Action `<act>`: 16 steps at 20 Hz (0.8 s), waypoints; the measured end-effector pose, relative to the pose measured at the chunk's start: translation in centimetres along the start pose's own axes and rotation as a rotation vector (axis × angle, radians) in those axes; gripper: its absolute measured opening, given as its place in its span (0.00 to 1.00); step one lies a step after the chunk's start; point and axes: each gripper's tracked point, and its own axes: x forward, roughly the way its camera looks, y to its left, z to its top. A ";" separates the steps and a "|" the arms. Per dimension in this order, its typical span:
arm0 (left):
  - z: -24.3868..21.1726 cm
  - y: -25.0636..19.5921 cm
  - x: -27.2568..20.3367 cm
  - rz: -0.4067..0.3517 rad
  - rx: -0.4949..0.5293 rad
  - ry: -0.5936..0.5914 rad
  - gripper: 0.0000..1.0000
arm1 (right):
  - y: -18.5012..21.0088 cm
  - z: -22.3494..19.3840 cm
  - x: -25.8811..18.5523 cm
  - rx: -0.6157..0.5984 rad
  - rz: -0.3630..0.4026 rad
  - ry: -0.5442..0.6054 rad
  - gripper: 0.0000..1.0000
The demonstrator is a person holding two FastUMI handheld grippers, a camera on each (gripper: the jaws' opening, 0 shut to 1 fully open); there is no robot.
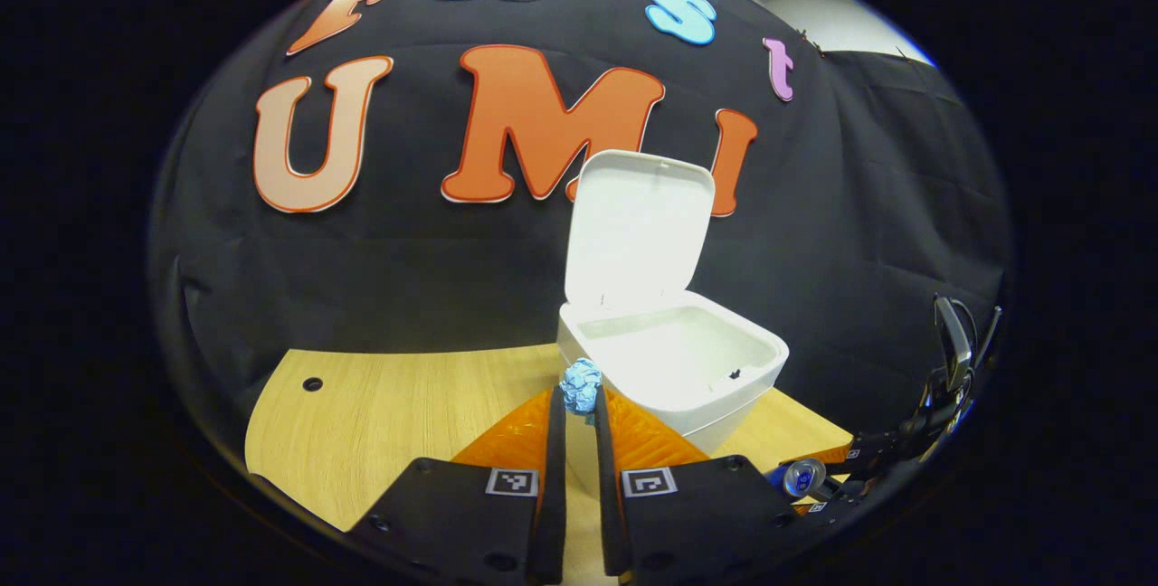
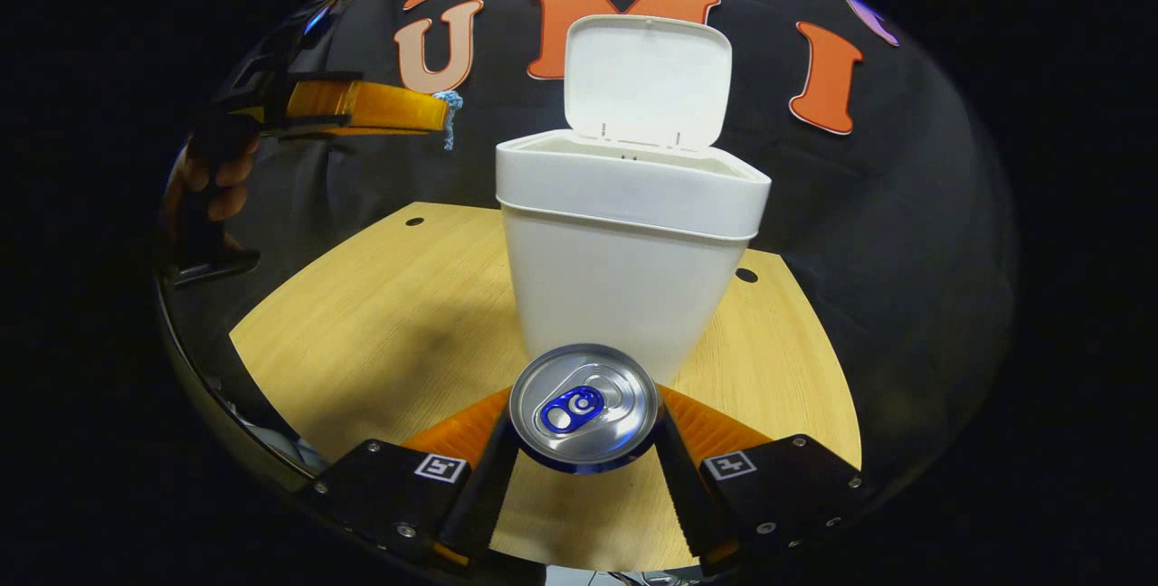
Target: Press the lid of the desktop garbage bin to open it, pick up the crumpled paper on the desktop and throw it into the bin, then pick up the pop can on the desktop and drop it into the bin, and finally close the garbage bin lid.
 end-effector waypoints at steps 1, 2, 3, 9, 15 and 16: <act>0.4 -0.6 0.3 -0.008 0.004 -0.010 0.20 | -0.1 0.1 0.0 0.005 -0.007 0.000 0.80; 1.0 -1.1 0.6 -0.017 0.007 -0.022 0.20 | -0.1 0.2 0.1 0.009 -0.013 -0.003 0.75; 1.5 -1.7 0.9 -0.028 0.013 -0.035 0.20 | -0.2 0.2 0.2 0.014 -0.022 -0.004 0.81; 2.5 -4.4 2.6 -0.080 0.045 -0.057 0.19 | -0.3 0.4 0.3 0.040 -0.055 0.005 0.80; 1.0 -5.5 4.2 -0.102 0.094 -0.024 0.20 | -0.1 1.4 0.2 0.059 -0.091 0.007 0.80; 0.7 -5.7 4.5 -0.108 0.096 -0.014 0.20 | -0.1 1.6 0.1 0.065 -0.101 0.007 0.81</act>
